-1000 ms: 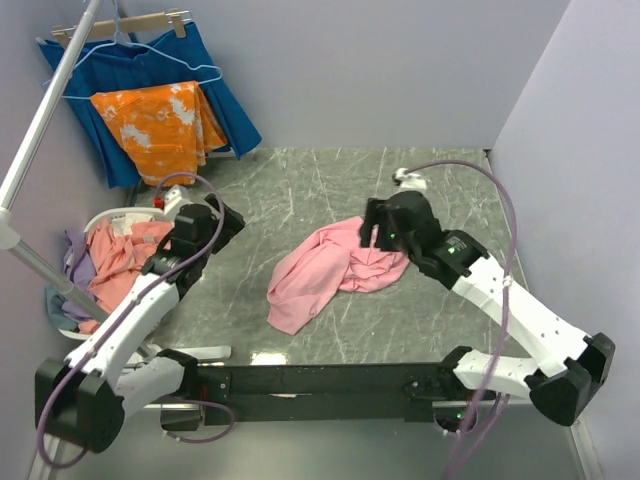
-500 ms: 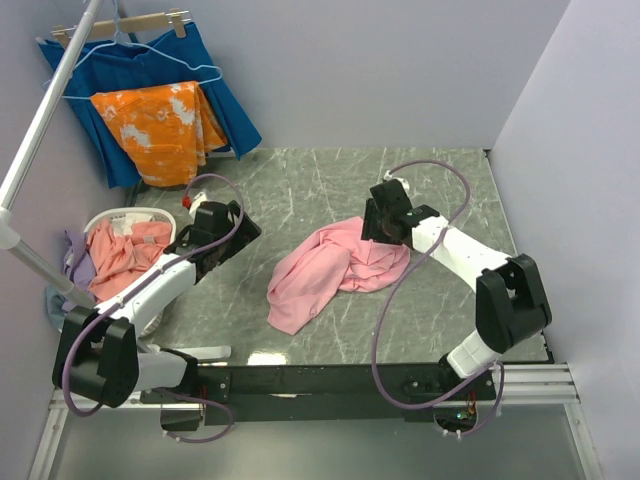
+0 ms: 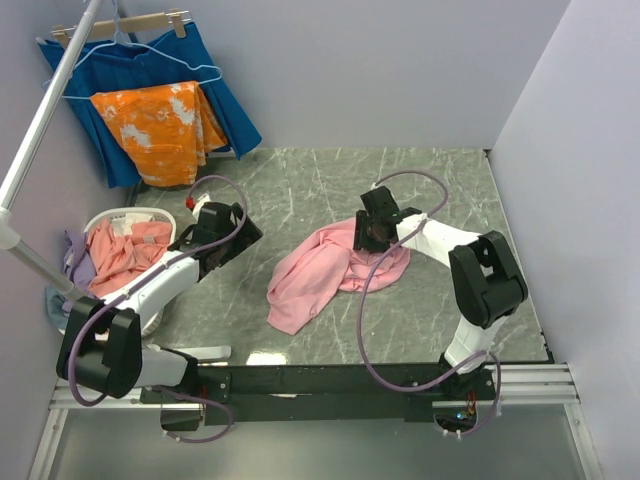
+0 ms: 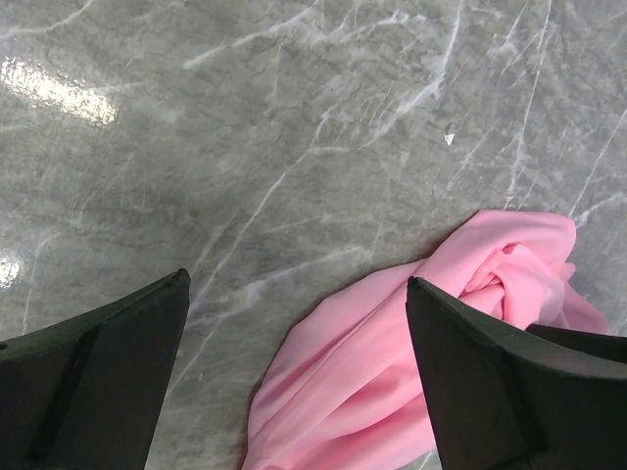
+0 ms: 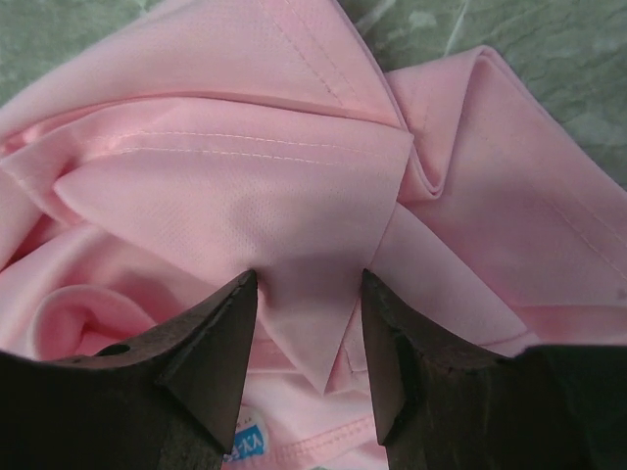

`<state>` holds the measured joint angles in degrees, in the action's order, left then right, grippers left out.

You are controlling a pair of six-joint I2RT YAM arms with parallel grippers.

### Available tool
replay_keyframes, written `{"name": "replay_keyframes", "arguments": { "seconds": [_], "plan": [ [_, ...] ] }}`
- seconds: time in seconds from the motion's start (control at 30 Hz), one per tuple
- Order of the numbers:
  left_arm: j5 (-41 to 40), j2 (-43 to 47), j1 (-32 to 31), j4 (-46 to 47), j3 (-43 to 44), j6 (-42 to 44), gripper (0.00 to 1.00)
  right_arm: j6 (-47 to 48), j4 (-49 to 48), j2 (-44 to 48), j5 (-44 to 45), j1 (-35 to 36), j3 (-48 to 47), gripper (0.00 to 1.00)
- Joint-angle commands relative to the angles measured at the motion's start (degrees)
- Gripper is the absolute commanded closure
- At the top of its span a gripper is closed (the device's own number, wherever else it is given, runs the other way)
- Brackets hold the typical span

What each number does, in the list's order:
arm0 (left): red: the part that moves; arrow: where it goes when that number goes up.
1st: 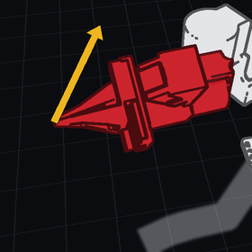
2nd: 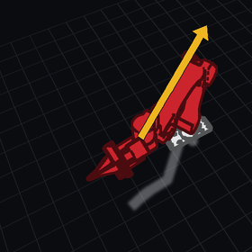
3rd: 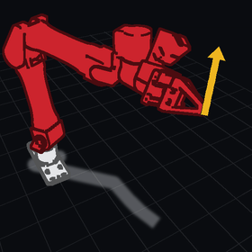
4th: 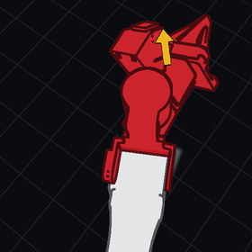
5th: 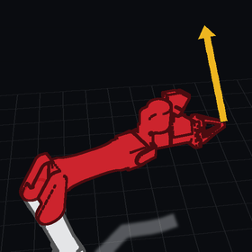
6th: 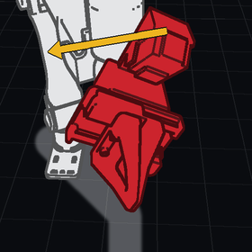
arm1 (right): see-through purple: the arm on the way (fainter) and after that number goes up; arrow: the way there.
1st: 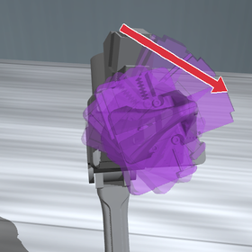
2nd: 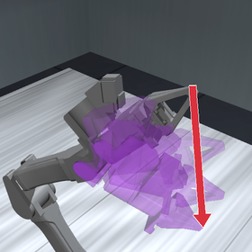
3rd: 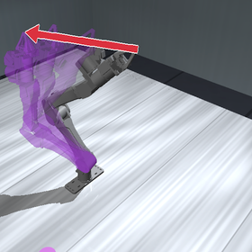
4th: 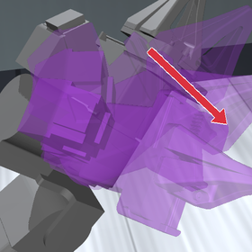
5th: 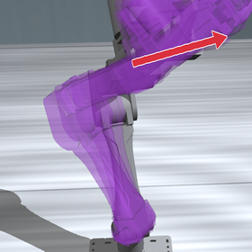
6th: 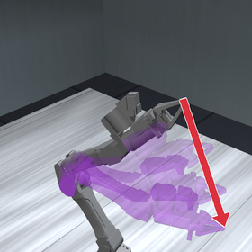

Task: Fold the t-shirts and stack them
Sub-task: Flatten out the tshirt

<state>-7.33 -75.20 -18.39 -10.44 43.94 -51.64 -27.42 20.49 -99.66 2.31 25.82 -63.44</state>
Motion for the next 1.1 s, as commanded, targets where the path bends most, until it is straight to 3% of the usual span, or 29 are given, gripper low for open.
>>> {"name": "replay_keyframes", "arguments": {
  "seconds": [0.0,0.23,0.27,0.3,0.37,0.4,0.6,0.83,1.07],
  "plan": [
    [0.48,-0.39,0.11,1.47,0.88,1.36,0.03,-0.18,-1.07,-1.5,-0.29,-0.34,-1.16,0.46],
    [0.48,-1.62,0.2,1.21,1.41,1.8,0.03,-0.62,-0.45,-2.12,-0.9,-0.25,-0.99,0.49],
    [0.48,-1.79,0.11,1.21,1.41,1.8,0.03,-0.44,-1.06,-1.95,-1.07,-0.25,-0.9,0.55],
    [0.39,-1.88,0.2,1.21,1.41,1.72,0.03,-0.53,-1.07,-1.86,-1.42,-0.33,-0.81,0.74],
    [0.48,-2.06,0.2,1.21,1.5,1.72,0.03,-0.01,-1.68,-1.42,-2.04,-0.34,-0.72,0.97],
    [0.39,-1.97,0.2,1.12,1.5,1.8,0.03,0.17,-1.86,-0.46,-2.04,-0.34,-0.72,1.0],
    [0.21,-1.09,0.2,0.77,1.67,2.24,0.03,2.02,-0.28,9.71,0.59,-0.34,-1.07,1.0],
    [0.65,-0.04,0.2,0.68,1.76,2.59,0.03,3.86,8.32,20.72,8.06,-0.34,-6.52,1.0],
    [3.72,-0.12,0.11,2.96,1.58,3.9,0.03,3.78,13.96,29.94,22.46,-2.34,-6.43,1.0]
  ]
}}
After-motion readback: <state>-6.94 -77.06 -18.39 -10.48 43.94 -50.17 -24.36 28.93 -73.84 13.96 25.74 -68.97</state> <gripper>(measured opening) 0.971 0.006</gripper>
